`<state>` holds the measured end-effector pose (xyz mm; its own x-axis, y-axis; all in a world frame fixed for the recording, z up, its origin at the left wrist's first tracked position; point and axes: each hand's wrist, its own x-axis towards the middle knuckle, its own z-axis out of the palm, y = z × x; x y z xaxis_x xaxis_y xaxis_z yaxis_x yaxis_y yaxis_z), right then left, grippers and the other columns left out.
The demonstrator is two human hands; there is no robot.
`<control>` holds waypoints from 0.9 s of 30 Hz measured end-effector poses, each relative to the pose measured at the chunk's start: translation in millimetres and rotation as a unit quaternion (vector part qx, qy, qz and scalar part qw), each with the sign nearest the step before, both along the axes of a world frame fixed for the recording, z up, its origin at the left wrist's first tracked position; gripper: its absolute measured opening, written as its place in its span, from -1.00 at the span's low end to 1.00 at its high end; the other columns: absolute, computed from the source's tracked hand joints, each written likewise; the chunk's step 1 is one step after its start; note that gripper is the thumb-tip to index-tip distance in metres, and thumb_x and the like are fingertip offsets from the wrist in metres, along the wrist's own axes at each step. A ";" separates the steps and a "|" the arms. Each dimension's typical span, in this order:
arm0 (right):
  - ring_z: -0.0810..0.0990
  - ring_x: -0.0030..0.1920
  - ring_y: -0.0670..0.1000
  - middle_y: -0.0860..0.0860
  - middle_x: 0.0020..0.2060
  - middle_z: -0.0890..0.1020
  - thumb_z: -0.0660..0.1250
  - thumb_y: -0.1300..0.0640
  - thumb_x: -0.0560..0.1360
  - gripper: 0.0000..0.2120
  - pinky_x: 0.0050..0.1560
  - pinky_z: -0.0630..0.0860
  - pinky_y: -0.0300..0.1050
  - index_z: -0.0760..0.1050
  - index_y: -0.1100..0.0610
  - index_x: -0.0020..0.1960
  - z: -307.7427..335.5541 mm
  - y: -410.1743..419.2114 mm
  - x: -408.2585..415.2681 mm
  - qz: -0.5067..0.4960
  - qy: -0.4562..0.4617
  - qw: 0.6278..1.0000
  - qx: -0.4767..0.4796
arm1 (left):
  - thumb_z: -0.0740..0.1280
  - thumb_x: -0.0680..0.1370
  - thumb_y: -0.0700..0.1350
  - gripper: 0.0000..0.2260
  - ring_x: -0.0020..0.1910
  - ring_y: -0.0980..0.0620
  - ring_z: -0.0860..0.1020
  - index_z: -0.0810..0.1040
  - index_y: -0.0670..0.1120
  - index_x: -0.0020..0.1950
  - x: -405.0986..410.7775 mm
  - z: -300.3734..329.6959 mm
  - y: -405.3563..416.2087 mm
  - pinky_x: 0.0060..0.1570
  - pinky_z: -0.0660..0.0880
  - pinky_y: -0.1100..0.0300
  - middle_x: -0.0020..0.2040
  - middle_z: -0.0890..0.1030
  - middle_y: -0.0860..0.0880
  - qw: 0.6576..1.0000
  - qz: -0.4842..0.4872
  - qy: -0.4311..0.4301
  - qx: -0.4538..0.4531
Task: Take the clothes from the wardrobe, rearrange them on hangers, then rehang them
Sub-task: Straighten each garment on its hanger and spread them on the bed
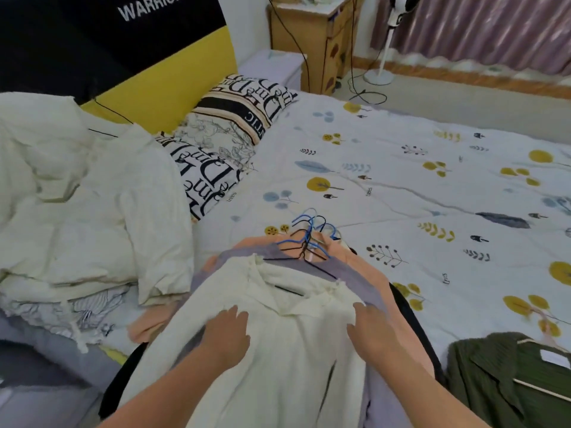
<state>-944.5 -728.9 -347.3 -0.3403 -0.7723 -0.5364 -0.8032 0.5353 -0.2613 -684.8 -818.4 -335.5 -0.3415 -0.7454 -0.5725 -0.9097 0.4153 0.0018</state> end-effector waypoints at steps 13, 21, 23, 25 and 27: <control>0.25 0.36 0.14 0.13 0.36 0.28 0.34 -0.21 0.41 -0.14 0.27 0.26 0.07 -0.02 0.13 0.48 -96.0 -100.7 31.3 -0.100 0.174 0.979 0.046 | -0.05 0.59 0.24 -0.39 0.48 -0.22 -0.30 -0.28 0.08 0.51 48.8 -129.6 -107.4 0.44 -0.17 -0.11 0.50 -0.36 -0.09 0.995 -0.087 -0.048 0.020; 0.54 0.07 0.07 0.07 0.09 0.56 0.35 0.00 0.46 -0.65 0.01 0.43 -0.09 0.36 0.13 0.15 -64.1 -96.5 25.5 -0.150 0.075 0.985 -0.030 | 0.00 0.59 0.21 -0.38 0.51 -0.21 -0.20 -0.25 0.06 0.52 40.8 -118.8 -114.2 0.45 -0.07 -0.11 0.53 -0.28 -0.12 0.997 -0.052 -0.054 0.036; 0.55 -0.06 0.04 0.04 -0.06 0.58 0.30 0.04 0.51 -0.84 -0.07 0.42 -0.11 0.37 0.07 0.00 -45.0 -89.6 27.5 -0.180 0.043 0.980 -0.075 | 0.14 0.58 0.11 -0.34 0.51 -0.24 -0.07 -0.14 -0.07 0.53 27.5 -94.9 -118.4 0.44 0.06 -0.13 0.53 -0.15 -0.22 0.998 -0.015 0.016 -0.052; 0.50 -0.16 0.01 0.01 -0.18 0.54 0.28 0.05 0.51 -0.88 -0.17 0.38 -0.14 0.35 0.05 -0.09 -27.4 -82.6 31.4 -0.182 0.056 0.975 -0.111 | 0.31 0.51 -0.07 -0.39 0.45 -0.32 0.17 0.17 -0.21 0.48 13.2 -67.5 -127.5 0.32 0.25 -0.21 0.48 0.13 -0.32 0.983 -0.012 0.092 -0.159; 0.46 -0.21 0.00 -0.05 -0.28 0.50 0.27 0.12 0.52 -0.82 -0.30 0.27 -0.21 0.32 0.05 -0.23 -9.0 -76.9 34.9 -0.191 0.067 0.971 -0.127 | 0.23 0.55 -0.08 -0.48 0.47 -0.23 0.16 0.19 -0.15 0.49 4.2 -42.5 -137.1 0.35 0.19 -0.20 0.50 0.16 -0.22 0.975 -0.032 0.087 -0.202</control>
